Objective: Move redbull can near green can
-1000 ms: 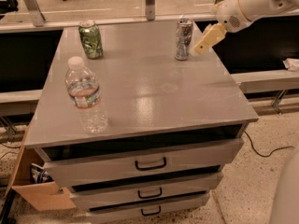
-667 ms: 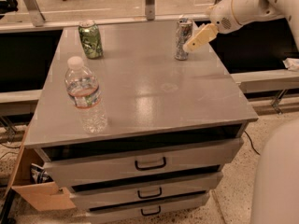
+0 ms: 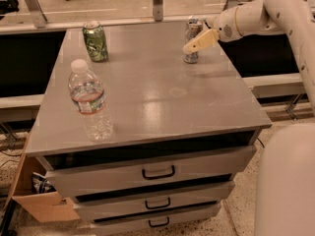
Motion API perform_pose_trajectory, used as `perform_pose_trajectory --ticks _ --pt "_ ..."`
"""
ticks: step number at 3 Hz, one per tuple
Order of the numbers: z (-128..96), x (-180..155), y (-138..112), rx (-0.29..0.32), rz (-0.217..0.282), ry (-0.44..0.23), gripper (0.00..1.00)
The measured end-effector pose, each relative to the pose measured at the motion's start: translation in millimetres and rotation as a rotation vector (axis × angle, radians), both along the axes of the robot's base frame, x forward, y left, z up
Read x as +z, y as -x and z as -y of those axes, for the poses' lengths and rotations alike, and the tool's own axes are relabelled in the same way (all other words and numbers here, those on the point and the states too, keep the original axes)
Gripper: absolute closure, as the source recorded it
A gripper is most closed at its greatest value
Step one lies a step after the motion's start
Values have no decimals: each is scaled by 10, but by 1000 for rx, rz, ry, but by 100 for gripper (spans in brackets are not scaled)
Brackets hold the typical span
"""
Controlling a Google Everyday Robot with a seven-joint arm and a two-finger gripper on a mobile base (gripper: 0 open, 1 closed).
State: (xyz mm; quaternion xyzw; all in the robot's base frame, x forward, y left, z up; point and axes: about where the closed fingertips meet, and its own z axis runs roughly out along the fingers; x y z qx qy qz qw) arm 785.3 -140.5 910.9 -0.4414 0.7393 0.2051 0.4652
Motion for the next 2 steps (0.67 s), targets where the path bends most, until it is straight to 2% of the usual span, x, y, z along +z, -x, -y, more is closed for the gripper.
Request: perform_pose_trajectory --ticks 1,2 --pt "-101 -109 -35 6 -27 -55 17" --pt "-179 -100 -63 17 -15 -86 41"
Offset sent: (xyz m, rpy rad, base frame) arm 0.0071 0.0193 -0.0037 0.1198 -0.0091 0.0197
